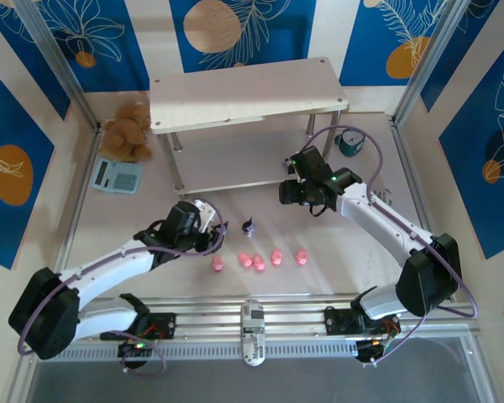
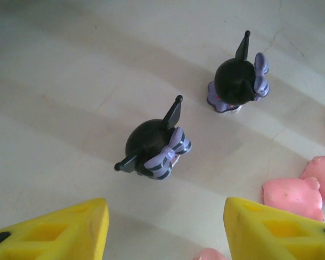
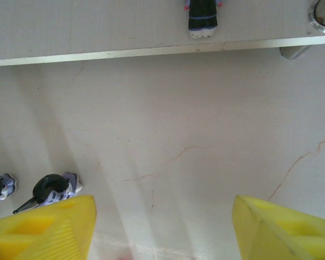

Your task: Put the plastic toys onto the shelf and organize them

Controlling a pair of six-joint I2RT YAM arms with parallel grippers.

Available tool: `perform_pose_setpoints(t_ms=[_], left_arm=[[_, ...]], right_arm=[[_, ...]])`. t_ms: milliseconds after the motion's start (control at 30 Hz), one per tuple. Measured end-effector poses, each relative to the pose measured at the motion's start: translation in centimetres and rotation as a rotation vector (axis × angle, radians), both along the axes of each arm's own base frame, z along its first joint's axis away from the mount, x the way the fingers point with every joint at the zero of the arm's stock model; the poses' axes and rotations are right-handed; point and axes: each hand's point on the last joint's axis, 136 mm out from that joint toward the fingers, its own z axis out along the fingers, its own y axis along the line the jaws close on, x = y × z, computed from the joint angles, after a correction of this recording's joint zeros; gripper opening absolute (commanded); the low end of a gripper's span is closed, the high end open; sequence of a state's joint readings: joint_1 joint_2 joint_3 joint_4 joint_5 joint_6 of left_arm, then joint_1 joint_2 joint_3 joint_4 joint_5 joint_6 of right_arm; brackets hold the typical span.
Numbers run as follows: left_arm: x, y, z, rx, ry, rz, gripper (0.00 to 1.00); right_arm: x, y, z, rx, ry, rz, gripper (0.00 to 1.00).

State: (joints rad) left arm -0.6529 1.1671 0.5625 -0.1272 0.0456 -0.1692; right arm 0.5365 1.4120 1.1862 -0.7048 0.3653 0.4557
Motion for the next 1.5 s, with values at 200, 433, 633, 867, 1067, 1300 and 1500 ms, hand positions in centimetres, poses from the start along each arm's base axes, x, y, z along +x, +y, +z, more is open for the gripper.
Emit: perform_pose_setpoints(t_ms=[200, 433, 633, 867, 1067, 1300, 1500], left_arm=[[0.4, -0.6, -1.4, 0.017, 0.019, -0.026, 0.61], [0.9, -0.8, -2.4, 0.026, 0.030, -0.034, 0.61], [1.9, -0.6, -2.6, 0.026, 0.024, -0.022, 0.60], [2.8, -0.4, -3.4, 0.015, 0.038, -0.021, 0.54], [3.1, -0.7, -3.9, 0.006, 0.058, -0.037, 0.43], [3.4, -1.0, -3.6, -0.015, 0.045, -0.064, 0.18], [3.4, -1.4, -3.5, -0.040, 0.052, -0.082, 0.00]], right_arm=[[-0.1, -0.2, 0.3, 0.005, -0.009, -0.002, 0.68], [0.0, -0.5, 0.3, 0.004, -0.007, -0.012, 0.68], [0.0, -0.6, 0.3, 0.003, -0.006, -0.015, 0.68], [0.0, -0.7, 0.2, 0.005, -0.002, -0.016, 0.68], [0.0, -0.8, 0.0, 0.000, 0.006, -0.018, 0.68], [-0.1, -0.8, -0.6, -0.012, 0.027, -0.018, 0.68], [0.0, -0.8, -1.0, -0.018, 0.037, -0.020, 0.68]])
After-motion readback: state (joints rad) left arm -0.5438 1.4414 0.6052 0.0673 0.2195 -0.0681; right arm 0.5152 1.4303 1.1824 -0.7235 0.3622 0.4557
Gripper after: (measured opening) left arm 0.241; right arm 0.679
